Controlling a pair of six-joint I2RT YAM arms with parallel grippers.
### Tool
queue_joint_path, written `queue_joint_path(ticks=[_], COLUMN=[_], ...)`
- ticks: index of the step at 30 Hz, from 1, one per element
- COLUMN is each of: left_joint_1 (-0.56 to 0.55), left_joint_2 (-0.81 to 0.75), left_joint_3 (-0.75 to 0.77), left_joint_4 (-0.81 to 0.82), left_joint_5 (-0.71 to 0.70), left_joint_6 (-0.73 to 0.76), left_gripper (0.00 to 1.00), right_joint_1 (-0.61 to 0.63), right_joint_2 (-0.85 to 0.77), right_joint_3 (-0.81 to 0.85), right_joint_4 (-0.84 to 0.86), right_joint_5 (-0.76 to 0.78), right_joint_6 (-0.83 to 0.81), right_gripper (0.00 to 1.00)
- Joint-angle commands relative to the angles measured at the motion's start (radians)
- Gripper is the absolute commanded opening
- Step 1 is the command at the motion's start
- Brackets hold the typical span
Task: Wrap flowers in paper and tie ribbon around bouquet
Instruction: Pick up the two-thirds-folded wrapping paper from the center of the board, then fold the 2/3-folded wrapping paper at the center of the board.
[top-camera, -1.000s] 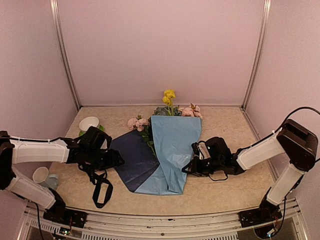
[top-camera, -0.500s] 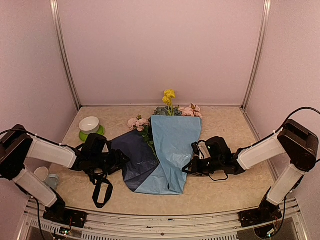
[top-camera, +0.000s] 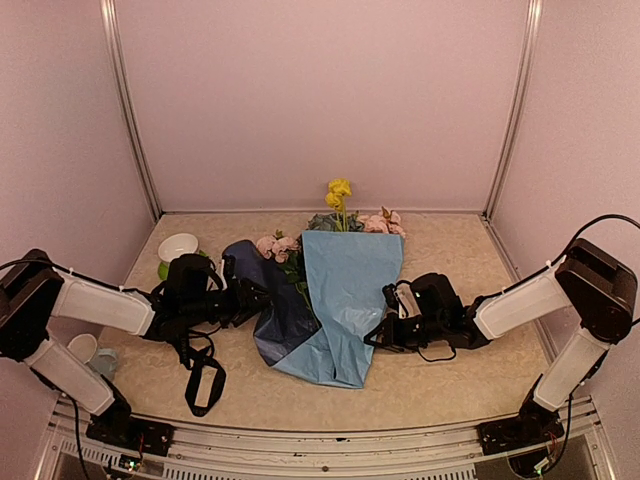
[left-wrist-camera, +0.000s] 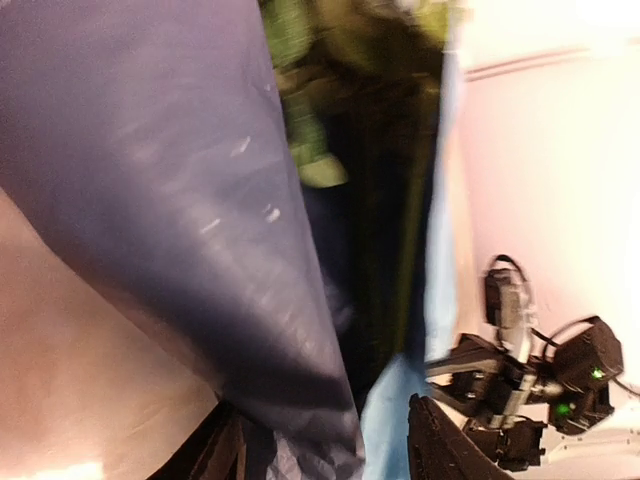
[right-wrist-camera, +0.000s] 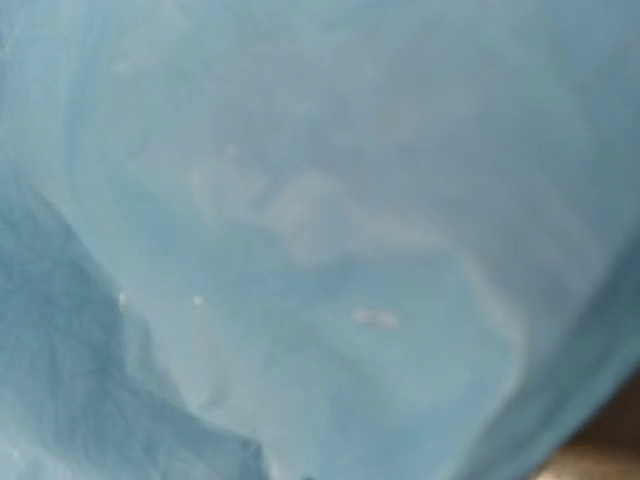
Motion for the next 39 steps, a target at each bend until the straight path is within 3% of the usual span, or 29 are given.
queue_joint_path(ticks=[1,12,19,24,26,29,31,36,39], left_joint_1=[-0.021,0.022,0.114,0.112,0.104,0.095,0.08,0.004,-0.044], left_joint_2=[-0.017,0.089,0.174,0.267,0.29,0.272,0.227,0.097,0.107], left_joint_3=[0.047,0.063,0.088,0.155,0.188,0.192,0.183,0.217,0.291], left_joint_4=[0.159,0.132,0.132,0.185,0.184,0.185,0.154,-0.057,-0.159], left_joint_5=[-0.005,0.007,0.115,0.201,0.21,0.195,0.155,-0.016,-0.032], left_joint_6=[0.134,0.217,0.199,0.174,0.167,0.151,0.159,0.258,0.301], left_gripper=[0.58,0.58,0.58,0.56,0.49,0.31,0.27,0.12,0.01], right_joint_1=[0.012,0.012,0.012,0.012,0.011,0.012,0.012,0.014,0.023], right_joint_2=[0.009,0.008,0.004,0.004,0.004,0.004,0.007,0.02,0.027], right_joint_3=[0.005,0.015,0.015,0.013,0.013,0.013,0.013,0.032,0.05], right_joint_4=[-0.012,-0.014,-0.024,-0.035,-0.033,-0.032,-0.029,-0.061,-0.093], right_joint_5=[0.001,0.002,0.006,0.012,0.012,0.014,0.018,0.038,0.064], right_joint_6=[-0.013,-0.011,-0.016,-0.018,-0.017,-0.011,-0.01,-0.025,-0.042], right_gripper=[0.0,0.0,0.0,0.0,0.0,0.0,0.0,0.0,0.0])
